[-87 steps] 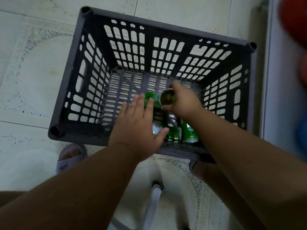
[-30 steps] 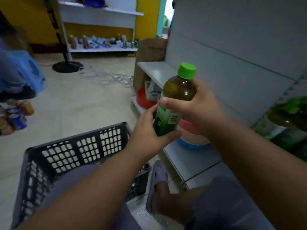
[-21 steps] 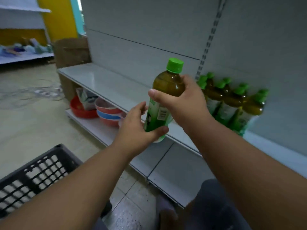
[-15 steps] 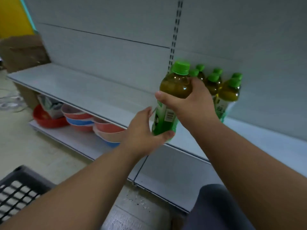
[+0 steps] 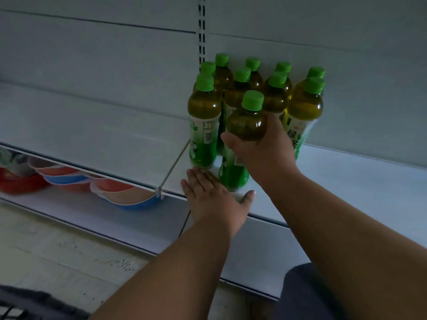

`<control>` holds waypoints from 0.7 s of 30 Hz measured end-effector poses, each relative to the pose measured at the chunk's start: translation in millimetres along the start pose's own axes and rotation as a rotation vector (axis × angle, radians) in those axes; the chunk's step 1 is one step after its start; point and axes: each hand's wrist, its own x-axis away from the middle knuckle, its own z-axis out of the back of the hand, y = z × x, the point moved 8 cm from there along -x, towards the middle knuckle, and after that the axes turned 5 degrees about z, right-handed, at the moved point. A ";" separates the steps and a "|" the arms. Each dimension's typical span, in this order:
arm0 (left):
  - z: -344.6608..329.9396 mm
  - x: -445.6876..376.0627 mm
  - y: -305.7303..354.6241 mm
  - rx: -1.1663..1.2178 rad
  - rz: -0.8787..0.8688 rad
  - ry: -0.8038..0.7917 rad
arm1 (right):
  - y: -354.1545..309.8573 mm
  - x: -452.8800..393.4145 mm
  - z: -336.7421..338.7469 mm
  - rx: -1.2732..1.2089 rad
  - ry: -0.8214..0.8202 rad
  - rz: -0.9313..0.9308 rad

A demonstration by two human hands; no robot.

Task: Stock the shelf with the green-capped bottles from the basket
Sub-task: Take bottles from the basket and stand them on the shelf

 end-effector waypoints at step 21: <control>-8.8 -6.7 1.4 -0.017 0.033 0.043 | 29.4 -24.5 -39.0 0.124 -0.046 0.043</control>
